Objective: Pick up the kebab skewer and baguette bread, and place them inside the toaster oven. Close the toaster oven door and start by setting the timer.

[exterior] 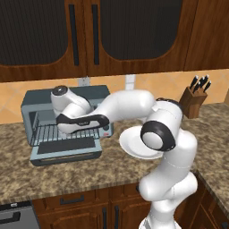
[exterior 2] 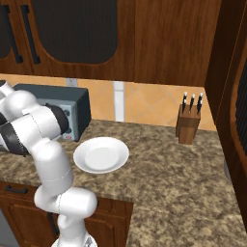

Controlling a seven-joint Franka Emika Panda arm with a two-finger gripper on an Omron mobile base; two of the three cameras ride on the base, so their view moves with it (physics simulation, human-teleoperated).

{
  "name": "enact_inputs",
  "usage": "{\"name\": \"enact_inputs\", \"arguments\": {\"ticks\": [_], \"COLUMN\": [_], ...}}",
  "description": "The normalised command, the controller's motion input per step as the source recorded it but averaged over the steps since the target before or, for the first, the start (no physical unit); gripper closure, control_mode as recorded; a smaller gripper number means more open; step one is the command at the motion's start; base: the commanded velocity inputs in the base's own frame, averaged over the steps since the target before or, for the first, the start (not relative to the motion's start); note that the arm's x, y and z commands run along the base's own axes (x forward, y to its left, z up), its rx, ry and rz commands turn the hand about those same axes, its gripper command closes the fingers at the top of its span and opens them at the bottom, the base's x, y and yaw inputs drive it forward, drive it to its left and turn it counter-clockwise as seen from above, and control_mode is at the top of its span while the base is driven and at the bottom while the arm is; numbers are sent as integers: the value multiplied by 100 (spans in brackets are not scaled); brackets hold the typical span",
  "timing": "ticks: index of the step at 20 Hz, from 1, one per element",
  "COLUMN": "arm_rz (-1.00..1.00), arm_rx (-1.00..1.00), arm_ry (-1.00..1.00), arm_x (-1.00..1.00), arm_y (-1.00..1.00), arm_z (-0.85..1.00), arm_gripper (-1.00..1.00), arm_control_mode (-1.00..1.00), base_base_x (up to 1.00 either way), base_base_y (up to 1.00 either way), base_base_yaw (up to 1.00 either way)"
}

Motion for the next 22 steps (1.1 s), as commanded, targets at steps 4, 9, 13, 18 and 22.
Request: {"name": "enact_inputs", "arguments": {"ticks": [4,9,13,18,22], "arm_rz": [1,1,0,2,2], "arm_rx": [0,3,3,0,0], "arm_ry": [10,8,2,0,1], "arm_x": [9,0,11,3,0], "arm_y": [13,0,0,0,0], "arm_z": [-15,-1,0,0,0], "arm_gripper": [100,100,100,-100,-100], "arm_control_mode": [-100,-100,-100,-100,-100], "base_base_x": [0,0,0,0,0], "base_base_y": [0,0,0,0,0], "base_base_yaw": [0,0,0,0,0]}}
